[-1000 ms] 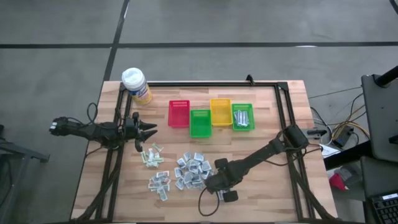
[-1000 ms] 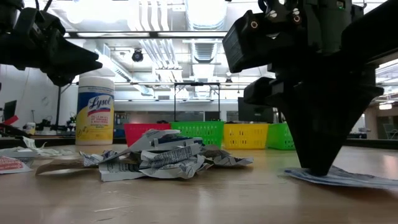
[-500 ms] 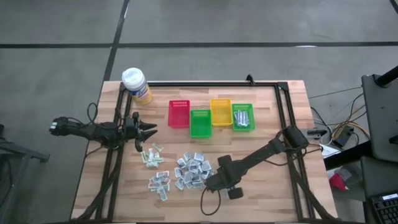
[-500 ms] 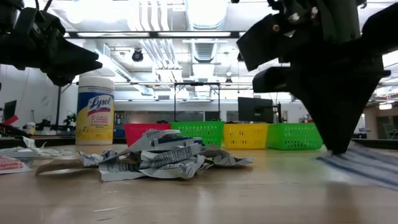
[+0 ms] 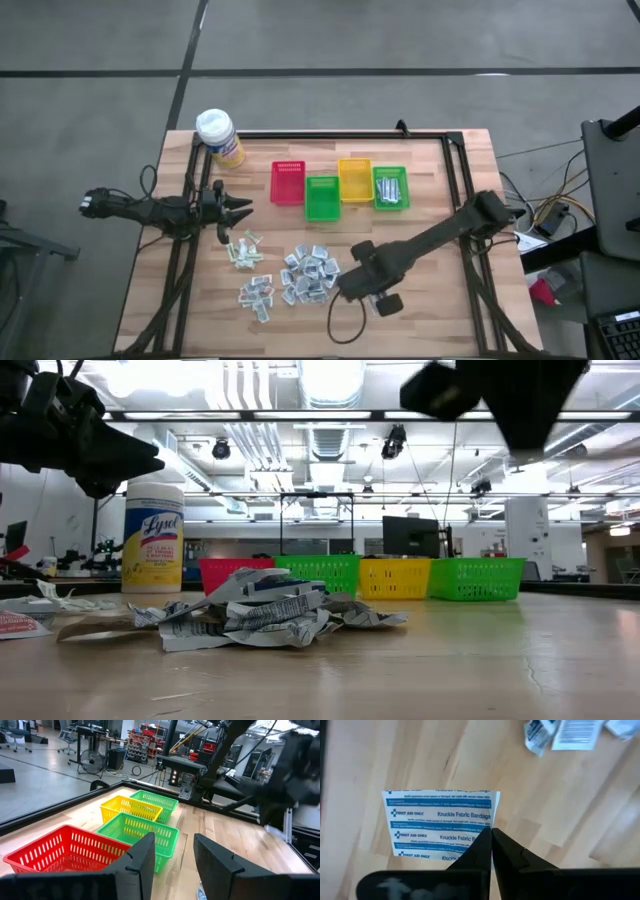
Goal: Pick & Place First Aid Supplies
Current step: Put the blue bandage into the right green basket
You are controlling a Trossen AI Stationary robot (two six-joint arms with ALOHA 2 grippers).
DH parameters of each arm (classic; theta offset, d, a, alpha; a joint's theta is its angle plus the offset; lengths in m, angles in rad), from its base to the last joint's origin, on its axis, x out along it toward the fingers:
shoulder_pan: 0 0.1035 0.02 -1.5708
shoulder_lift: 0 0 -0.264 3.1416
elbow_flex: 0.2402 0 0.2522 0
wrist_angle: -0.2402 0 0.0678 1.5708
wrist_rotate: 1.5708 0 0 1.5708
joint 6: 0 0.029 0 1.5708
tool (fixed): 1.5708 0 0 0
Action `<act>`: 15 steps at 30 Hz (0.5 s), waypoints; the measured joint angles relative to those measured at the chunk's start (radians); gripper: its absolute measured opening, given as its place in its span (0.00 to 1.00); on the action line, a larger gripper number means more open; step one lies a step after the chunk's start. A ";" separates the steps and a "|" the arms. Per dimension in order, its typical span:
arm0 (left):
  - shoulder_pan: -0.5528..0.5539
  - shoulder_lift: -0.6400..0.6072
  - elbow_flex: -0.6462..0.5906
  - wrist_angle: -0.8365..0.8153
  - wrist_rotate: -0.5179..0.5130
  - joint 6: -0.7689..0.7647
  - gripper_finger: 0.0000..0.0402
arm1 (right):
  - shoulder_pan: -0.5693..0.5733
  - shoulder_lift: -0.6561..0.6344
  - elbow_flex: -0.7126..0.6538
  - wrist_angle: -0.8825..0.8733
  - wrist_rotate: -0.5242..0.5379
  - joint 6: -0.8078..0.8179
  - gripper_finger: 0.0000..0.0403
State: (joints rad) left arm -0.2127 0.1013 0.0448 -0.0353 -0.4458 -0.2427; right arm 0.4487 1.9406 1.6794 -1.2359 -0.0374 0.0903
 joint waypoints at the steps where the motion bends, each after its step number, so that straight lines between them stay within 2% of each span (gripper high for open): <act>1: 0.000 0.000 0.000 0.000 0.000 0.000 0.33 | -0.004 -0.025 -0.002 -0.002 -0.004 -0.011 0.02; 15: 0.000 0.000 0.000 -0.001 0.000 0.000 0.33 | -0.122 -0.349 -0.023 -0.004 -0.022 -0.042 0.02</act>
State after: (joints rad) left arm -0.2129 0.1017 0.0448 -0.0358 -0.4461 -0.2426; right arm 0.3270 1.5912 1.6567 -1.2395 -0.0597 0.0486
